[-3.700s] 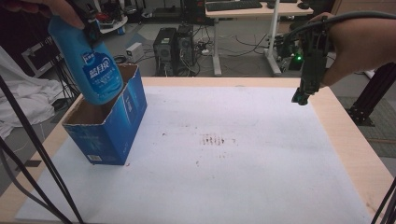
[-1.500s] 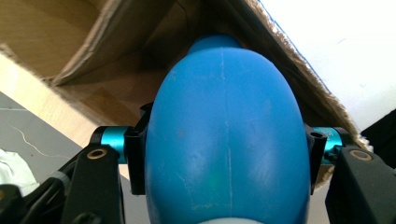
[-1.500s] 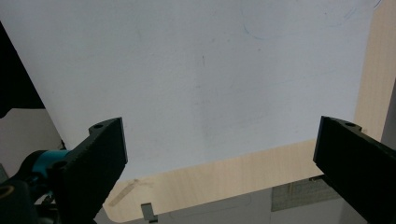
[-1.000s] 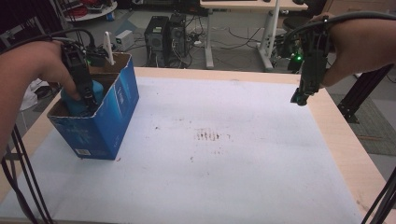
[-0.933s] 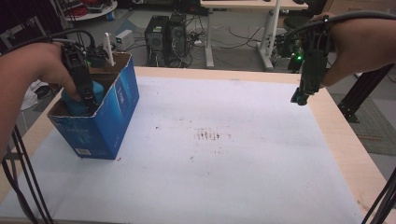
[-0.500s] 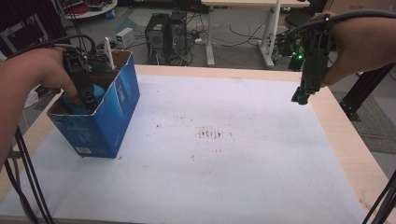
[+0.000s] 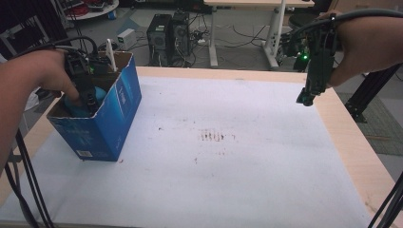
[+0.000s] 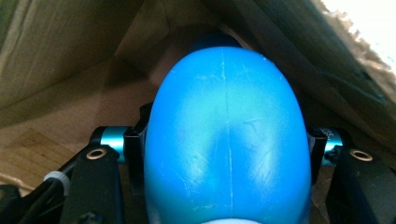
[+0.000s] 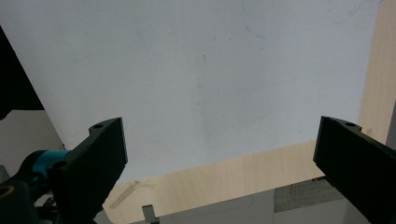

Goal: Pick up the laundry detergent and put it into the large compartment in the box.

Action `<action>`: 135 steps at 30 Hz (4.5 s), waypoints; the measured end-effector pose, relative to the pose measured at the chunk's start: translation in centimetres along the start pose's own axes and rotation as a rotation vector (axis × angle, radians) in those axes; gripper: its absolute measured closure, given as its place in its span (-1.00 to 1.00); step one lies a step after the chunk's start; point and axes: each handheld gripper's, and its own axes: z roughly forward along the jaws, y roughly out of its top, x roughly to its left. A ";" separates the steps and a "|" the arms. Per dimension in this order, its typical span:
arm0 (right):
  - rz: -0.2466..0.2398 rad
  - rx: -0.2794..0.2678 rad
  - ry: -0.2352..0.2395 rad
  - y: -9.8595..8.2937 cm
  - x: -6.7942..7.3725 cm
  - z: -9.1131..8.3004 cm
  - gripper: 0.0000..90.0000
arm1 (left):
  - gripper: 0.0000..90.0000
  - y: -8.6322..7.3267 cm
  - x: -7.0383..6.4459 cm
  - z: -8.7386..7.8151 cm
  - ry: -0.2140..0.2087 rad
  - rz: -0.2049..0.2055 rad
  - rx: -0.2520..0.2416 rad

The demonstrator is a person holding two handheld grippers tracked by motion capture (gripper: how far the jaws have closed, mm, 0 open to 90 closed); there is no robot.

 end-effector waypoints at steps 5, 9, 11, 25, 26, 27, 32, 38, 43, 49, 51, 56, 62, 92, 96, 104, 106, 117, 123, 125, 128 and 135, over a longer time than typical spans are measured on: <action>0.001 0.005 0.001 -0.2 0.0 0.0 -0.96 | -0.15 0.1 -0.1 0.0 -0.016 0.006 0.000; 0.004 0.000 0.001 -0.4 0.0 0.1 -0.96 | -0.22 0.2 -0.1 0.0 -0.014 -0.005 0.013; 0.000 0.000 0.003 -0.5 0.0 0.1 -0.96 | -0.23 0.1 0.0 -0.1 -0.007 0.000 0.019; -0.003 0.000 0.003 -0.3 0.1 0.1 -0.96 | -0.28 -0.3 -0.3 -1.8 0.007 0.001 0.009; -0.001 -0.002 0.003 -0.3 0.1 0.1 -0.96 | -0.30 -0.3 -0.3 -2.0 0.014 0.009 0.017; -0.003 0.000 0.004 -0.2 0.1 0.0 -0.96 | -0.31 -0.4 -0.3 -2.1 0.013 -0.003 0.010; -0.003 -0.004 0.005 -0.3 0.1 0.0 -0.96 | -0.37 -0.6 -0.3 -3.3 0.041 0.007 0.019; -0.004 -0.003 0.003 -0.1 0.2 -0.2 -0.96 | -0.45 -0.5 -0.7 -4.6 0.040 0.008 0.011; -0.008 -0.007 0.000 -0.1 0.2 -0.2 -0.96 | -0.50 -0.5 -1.0 -5.4 0.047 -0.013 0.009; -0.007 -0.004 0.001 0.0 0.2 -0.2 -0.96 | -0.62 -0.6 -1.5 -6.4 0.058 -0.014 -0.009; -0.008 -0.005 0.000 0.0 0.2 -0.2 -0.96 | -0.62 -0.6 -1.6 -6.6 0.054 -0.006 -0.005; -0.011 -0.003 -0.001 0.0 0.3 -0.4 -0.96 | -0.70 -0.6 -2.3 -7.5 0.040 -0.009 -0.019; -0.009 -0.007 -0.003 0.0 0.4 -0.4 -0.96 | -0.74 -0.3 -3.0 -8.2 0.038 -0.001 -0.037; -0.012 -0.008 -0.003 0.3 0.7 -0.4 -0.96 | -0.96 5.7 -11.3 -8.0 -0.002 0.347 -0.020; -0.012 -0.008 -0.004 0.3 0.7 -0.4 -0.96 | -0.96 6.5 -12.3 -7.6 -0.016 0.407 -0.017; -0.017 -0.005 -0.003 0.5 1.0 -0.5 -0.96 | -0.96 7.4 -13.4 -6.3 -0.032 0.469 -0.008; -0.018 -0.011 -0.001 0.6 1.1 -0.6 -0.96 | -0.96 7.7 -13.5 -5.9 -0.031 0.479 -0.002; -0.033 -0.009 -0.006 0.8 0.6 -0.7 -0.96 | -0.96 9.2 -13.0 -3.6 -0.021 0.539 -0.005; -0.021 -0.012 0.002 0.4 0.2 -0.6 -0.96 | -0.96 9.6 -12.6 -2.9 -0.030 0.540 0.000; -0.016 -0.007 0.003 0.4 0.1 -0.5 -0.96 | -0.96 9.7 -12.6 -2.7 -0.030 0.538 0.003; -0.016 -0.007 0.004 0.5 0.1 -0.5 -0.96 | -0.96 9.8 -12.5 -2.6 -0.031 0.536 0.003; -0.018 -0.002 0.005 0.6 0.1 -0.5 -0.96 | -0.96 9.6 -12.3 -2.6 -0.022 0.541 -0.003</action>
